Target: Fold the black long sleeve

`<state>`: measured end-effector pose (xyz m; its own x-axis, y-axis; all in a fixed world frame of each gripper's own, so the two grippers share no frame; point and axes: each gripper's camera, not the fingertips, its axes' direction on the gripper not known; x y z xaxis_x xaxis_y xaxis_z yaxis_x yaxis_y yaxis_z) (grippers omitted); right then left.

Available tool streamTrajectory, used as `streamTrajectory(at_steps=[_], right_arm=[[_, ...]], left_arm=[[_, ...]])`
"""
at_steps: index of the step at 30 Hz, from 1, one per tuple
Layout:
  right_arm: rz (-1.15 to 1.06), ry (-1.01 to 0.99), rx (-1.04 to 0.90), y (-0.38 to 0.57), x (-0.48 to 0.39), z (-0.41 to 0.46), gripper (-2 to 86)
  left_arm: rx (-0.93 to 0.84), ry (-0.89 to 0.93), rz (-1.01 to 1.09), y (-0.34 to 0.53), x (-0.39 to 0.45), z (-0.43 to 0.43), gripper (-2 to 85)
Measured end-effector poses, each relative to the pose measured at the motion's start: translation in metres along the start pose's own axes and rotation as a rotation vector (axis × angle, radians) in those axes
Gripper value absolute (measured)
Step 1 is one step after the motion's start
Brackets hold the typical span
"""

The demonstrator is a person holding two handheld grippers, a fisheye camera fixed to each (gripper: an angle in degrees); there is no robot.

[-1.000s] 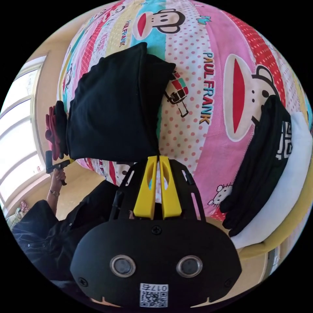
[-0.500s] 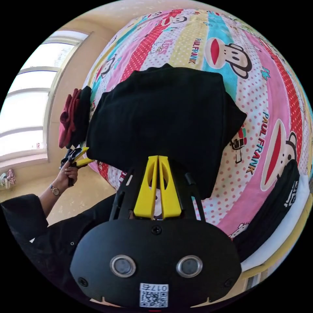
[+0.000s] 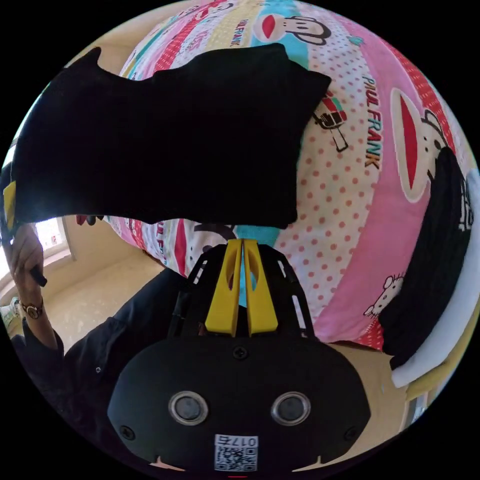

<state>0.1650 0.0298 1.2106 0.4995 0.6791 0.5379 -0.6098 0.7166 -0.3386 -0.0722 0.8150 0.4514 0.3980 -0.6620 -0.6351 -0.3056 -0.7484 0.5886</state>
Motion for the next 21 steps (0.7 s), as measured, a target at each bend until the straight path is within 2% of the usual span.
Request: streamTrajectory(at_steps=[2, 5, 9, 11, 14, 17, 21], right_arm=[[0.086, -0.074, 0.022, 0.027, 0.036, 0.001, 0.5], [0.178, -0.183, 0.019, 0.054, 0.077, 0.008, 0.7], [0.216, -0.352, 0.055, 0.080, 0.113, 0.011, 1.1], [0.243, -0.458, 0.093, 0.093, 0.132, 0.014, 1.8], [0.266, -0.653, 0.147, 0.101, 0.151, 0.022, 4.0], [0.305, -0.875, 0.225, 0.105, 0.164, 0.031, 8.3], [0.365, -1.104, 0.280, 0.102, 0.169, 0.047, 14.5]], left_arm=[[-0.137, -0.039, 0.055, -0.009, 0.018, 0.063, 8.0], [-0.207, 0.000, 0.011, 0.000, 0.012, 0.111, 10.9], [0.018, 0.048, -0.142, 0.041, -0.017, 0.100, 12.7], [0.173, -0.016, -0.282, 0.077, -0.045, 0.080, 13.6], [0.283, -0.084, -0.458, 0.111, -0.085, 0.070, 17.4], [0.221, -0.013, -0.550, 0.121, -0.123, 0.100, 20.6], [0.089, 0.039, -0.595, 0.121, -0.143, 0.160, 18.9]])
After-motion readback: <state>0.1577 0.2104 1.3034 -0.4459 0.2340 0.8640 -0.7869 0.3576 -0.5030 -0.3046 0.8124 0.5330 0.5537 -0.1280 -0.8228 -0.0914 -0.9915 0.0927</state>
